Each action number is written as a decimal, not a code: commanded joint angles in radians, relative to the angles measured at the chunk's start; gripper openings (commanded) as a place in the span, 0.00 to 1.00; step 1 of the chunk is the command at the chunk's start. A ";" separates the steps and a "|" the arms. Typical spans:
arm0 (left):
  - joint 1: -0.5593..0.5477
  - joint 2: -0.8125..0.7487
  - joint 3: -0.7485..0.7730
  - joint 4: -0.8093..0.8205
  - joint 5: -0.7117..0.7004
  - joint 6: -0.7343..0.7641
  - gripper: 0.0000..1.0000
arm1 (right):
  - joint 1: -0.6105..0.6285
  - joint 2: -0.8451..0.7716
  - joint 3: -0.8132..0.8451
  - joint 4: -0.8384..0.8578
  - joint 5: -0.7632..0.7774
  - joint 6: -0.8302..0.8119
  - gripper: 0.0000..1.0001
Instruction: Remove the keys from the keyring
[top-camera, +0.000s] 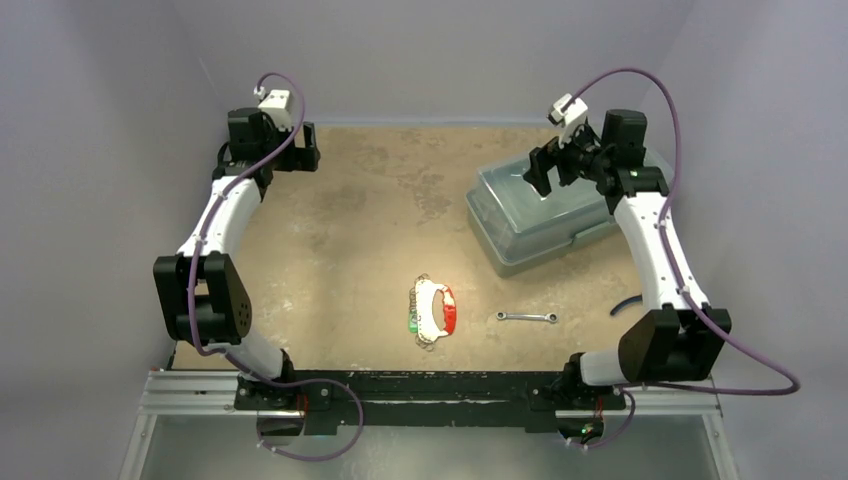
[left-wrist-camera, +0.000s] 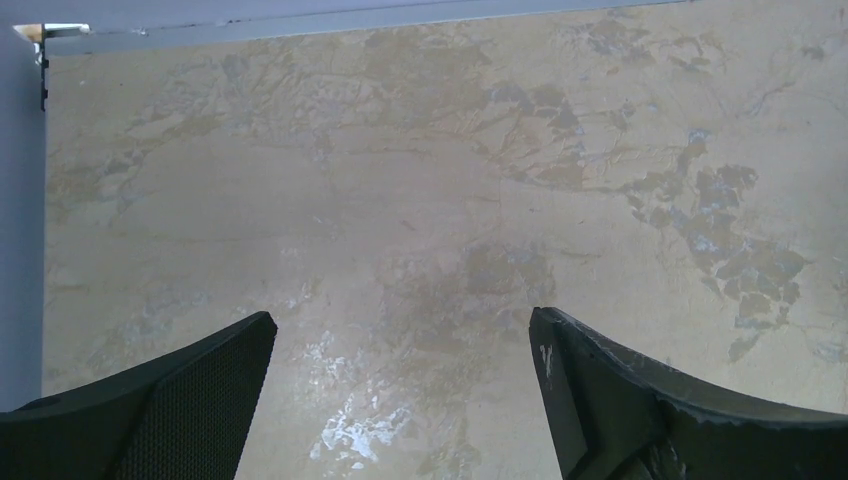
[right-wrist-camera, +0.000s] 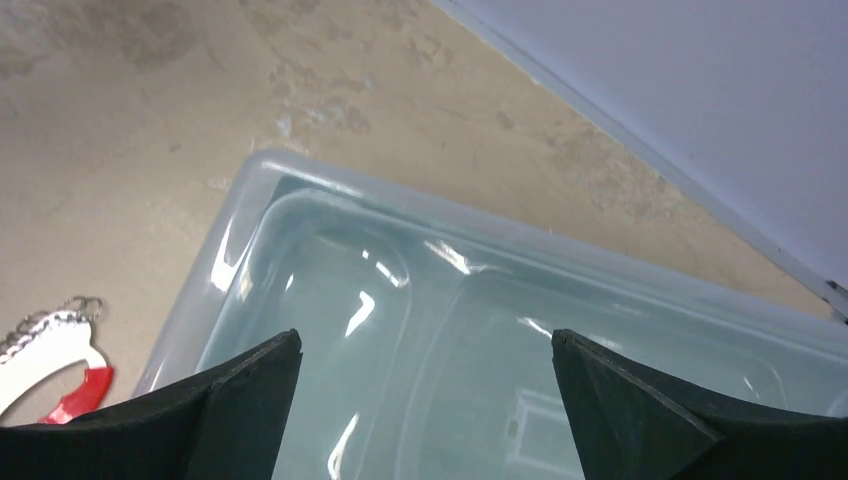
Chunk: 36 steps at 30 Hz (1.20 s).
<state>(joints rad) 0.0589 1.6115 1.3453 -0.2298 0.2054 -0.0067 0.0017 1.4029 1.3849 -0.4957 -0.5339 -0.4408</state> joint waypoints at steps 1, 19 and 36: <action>-0.005 -0.011 0.006 -0.006 -0.031 0.001 0.99 | 0.001 -0.130 0.009 -0.192 0.084 -0.133 0.99; -0.031 -0.071 -0.086 -0.001 0.053 -0.028 0.99 | 0.001 -0.217 -0.274 -0.339 0.431 -0.120 0.99; -0.031 -0.069 -0.127 0.018 0.085 -0.054 0.99 | 0.003 0.160 -0.093 0.016 0.315 0.144 0.99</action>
<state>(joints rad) 0.0303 1.5509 1.2243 -0.2474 0.2703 -0.0387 -0.0040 1.4807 1.1923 -0.6689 -0.1230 -0.3767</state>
